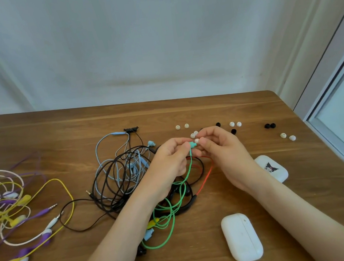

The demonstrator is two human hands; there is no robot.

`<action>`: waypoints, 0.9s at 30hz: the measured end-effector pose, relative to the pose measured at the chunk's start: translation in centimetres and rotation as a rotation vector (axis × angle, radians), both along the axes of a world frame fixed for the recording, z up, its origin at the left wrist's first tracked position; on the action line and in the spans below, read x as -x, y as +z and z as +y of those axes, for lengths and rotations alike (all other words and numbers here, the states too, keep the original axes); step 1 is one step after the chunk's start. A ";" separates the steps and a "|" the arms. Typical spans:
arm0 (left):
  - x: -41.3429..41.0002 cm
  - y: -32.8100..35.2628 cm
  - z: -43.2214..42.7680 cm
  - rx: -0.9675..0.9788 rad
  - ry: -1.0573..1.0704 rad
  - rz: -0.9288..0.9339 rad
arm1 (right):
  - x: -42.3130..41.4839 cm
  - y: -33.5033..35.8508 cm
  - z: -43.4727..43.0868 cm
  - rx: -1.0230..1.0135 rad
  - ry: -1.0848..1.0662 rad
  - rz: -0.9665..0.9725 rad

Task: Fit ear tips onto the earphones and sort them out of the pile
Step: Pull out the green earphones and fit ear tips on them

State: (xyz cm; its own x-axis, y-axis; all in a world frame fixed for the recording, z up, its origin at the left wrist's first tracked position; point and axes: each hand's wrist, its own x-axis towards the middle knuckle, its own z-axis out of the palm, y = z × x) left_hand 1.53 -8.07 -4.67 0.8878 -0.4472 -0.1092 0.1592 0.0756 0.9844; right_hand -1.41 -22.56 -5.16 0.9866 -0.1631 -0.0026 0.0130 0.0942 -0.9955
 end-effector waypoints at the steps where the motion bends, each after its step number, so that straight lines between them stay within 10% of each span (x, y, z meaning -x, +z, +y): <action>1: 0.0 0.0 0.1 0.014 -0.004 0.000 | 0.0 -0.1 0.0 -0.005 0.015 0.003; 27: -0.1 -0.1 0.3 -0.084 -0.040 0.016 | -0.4 -0.9 -1.3 0.116 0.157 0.048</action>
